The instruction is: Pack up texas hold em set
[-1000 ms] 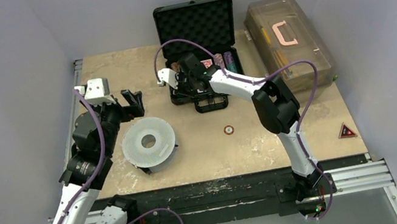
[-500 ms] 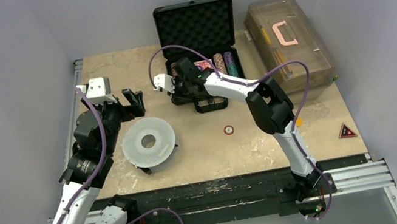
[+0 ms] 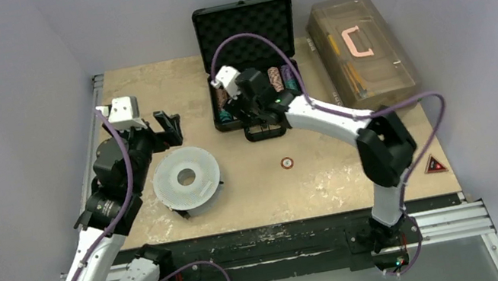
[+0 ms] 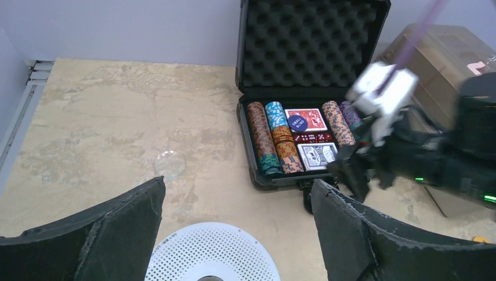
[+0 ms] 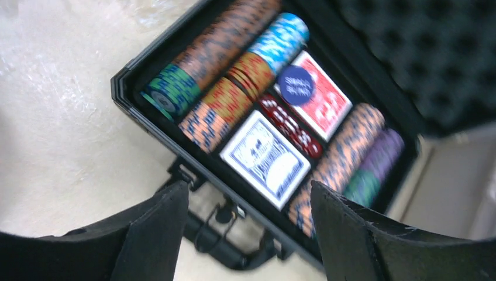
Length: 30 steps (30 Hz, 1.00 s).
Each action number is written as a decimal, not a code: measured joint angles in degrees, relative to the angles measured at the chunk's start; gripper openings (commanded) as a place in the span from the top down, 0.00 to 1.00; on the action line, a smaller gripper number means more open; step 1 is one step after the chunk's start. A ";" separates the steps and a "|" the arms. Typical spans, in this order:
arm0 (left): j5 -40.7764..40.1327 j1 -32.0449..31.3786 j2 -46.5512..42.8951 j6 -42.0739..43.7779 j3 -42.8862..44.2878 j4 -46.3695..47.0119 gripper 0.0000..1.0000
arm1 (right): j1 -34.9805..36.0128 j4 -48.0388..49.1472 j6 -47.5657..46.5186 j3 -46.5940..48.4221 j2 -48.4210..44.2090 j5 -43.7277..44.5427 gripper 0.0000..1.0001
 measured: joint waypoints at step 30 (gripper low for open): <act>8.33 -1.25 10.40 -2.71 4.22 -4.33 0.08 | -1.42 -14.49 56.59 -29.55 -13.38 4.48 0.44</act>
